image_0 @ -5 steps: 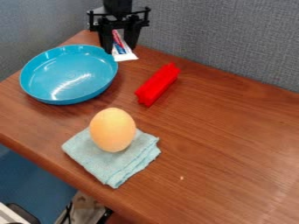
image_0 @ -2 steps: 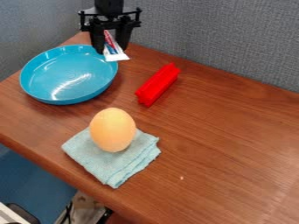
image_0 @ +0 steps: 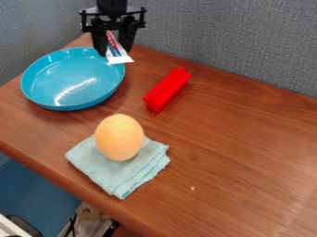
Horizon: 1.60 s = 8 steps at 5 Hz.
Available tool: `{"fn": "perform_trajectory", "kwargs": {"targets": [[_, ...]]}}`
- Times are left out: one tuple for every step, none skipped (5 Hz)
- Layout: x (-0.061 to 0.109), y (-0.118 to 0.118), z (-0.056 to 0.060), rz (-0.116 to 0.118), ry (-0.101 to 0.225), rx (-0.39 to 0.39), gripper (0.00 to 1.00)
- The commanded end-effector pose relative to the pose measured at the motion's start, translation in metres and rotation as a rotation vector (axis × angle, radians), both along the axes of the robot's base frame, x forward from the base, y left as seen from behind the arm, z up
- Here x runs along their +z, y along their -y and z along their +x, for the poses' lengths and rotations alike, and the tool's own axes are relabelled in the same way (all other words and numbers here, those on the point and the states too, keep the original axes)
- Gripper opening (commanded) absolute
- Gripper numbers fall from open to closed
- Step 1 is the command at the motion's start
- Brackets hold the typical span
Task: Put the toothpaste on the blue plate
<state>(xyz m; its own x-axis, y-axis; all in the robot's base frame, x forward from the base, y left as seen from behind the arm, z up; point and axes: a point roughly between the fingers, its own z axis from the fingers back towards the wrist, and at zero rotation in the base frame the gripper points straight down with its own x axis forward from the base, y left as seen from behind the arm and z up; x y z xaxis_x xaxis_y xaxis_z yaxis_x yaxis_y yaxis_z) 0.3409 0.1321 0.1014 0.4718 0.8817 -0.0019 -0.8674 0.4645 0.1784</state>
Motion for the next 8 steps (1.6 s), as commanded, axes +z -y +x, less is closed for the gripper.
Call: {"fn": "perform_trajectory", "kwargs": {"targets": [[0.017, -0.013, 0.003, 0.036, 0.042, 0.004, 0.00], [0.015, -0.017, 0.002, 0.040, 0.034, 0.011, 0.00], [0.013, -0.020, 0.001, 0.043, 0.027, 0.019, 0.00], [0.010, -0.026, -0.001, 0.048, 0.019, 0.030, 0.00], [0.007, -0.030, -0.002, 0.052, 0.010, 0.039, 0.00], [0.004, -0.034, -0.003, 0.055, 0.002, 0.046, 0.00], [0.001, -0.038, -0.004, 0.057, -0.005, 0.053, 0.00], [0.000, -0.041, -0.005, 0.057, -0.012, 0.058, 0.00]]}}
